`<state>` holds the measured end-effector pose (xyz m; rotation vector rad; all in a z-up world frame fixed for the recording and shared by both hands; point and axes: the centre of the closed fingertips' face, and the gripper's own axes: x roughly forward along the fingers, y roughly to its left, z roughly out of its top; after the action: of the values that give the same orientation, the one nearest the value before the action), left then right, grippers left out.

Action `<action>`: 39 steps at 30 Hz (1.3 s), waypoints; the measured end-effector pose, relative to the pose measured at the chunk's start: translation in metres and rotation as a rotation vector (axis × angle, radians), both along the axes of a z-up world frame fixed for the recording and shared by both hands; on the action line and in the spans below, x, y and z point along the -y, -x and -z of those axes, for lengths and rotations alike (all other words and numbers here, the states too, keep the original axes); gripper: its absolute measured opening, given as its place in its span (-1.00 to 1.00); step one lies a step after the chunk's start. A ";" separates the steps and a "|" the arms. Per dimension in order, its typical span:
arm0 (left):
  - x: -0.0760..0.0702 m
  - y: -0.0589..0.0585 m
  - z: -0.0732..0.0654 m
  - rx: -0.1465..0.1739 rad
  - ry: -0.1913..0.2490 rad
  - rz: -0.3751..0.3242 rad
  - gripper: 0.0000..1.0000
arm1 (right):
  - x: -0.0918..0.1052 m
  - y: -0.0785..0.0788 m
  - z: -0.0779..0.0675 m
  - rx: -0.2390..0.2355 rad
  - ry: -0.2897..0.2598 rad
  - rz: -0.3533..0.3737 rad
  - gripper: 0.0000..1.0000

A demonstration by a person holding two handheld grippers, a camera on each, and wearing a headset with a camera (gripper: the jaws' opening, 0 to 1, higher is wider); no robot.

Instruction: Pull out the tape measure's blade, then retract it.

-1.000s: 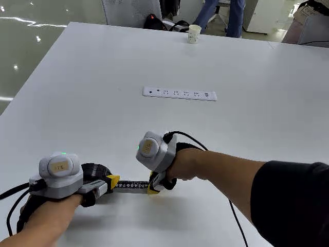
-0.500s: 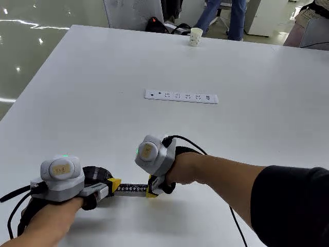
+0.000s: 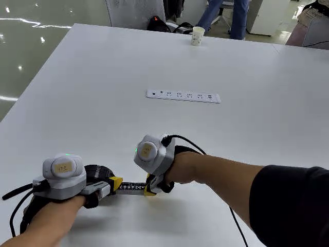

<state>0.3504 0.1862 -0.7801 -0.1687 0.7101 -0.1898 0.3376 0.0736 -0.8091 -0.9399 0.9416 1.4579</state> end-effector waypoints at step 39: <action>0.001 -0.001 0.000 -0.004 0.022 -0.004 0.25 | -0.028 0.003 -0.001 -0.008 -0.058 0.004 -0.79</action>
<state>0.3509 0.1849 -0.7801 -0.1917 0.7114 -0.1941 0.3350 0.1020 -0.8084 -0.8899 0.9018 1.4793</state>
